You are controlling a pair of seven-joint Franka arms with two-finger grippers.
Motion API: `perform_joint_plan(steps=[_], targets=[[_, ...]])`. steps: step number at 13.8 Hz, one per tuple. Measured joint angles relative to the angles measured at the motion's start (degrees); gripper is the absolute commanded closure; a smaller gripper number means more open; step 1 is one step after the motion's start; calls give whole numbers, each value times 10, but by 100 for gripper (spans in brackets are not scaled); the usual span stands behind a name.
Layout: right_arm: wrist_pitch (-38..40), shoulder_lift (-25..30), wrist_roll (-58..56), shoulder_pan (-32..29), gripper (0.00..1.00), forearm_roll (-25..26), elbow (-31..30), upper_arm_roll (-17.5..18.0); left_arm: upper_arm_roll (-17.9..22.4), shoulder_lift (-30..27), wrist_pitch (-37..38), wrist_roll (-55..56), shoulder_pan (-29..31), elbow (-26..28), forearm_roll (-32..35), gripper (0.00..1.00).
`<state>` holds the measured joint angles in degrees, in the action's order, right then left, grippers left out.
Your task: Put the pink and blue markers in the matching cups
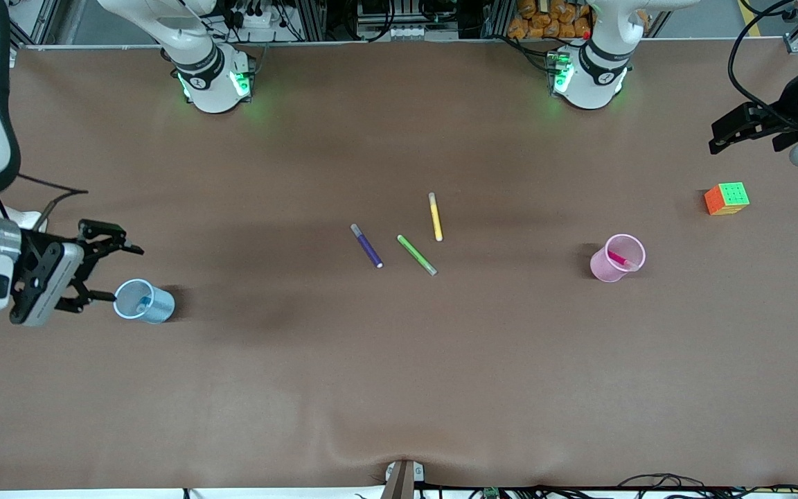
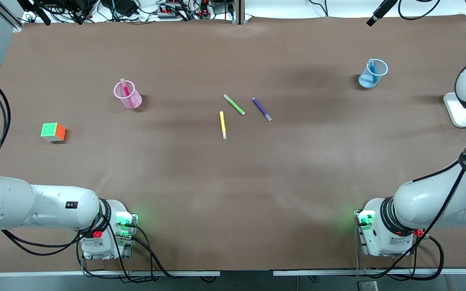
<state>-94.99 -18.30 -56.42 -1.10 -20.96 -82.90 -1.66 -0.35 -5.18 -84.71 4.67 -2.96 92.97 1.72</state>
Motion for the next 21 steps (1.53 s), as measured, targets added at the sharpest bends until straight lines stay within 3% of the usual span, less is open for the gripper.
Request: perform_joint_plan(steps=[5,11,18,21], targets=[[1,67,98,5,0,41,-51,-8,5,2,-14,0,0,2,0,0],[10,84,196,6,0,49,-68,-35,7,2,-20,-1,2,5,0,0],[18,144,375,-3,0,96,-101,-51,1,-39,-52,0,1,74,0,0],[18,155,422,0,0,139,-107,-58,1,-56,-59,-2,2,77,0,0]])
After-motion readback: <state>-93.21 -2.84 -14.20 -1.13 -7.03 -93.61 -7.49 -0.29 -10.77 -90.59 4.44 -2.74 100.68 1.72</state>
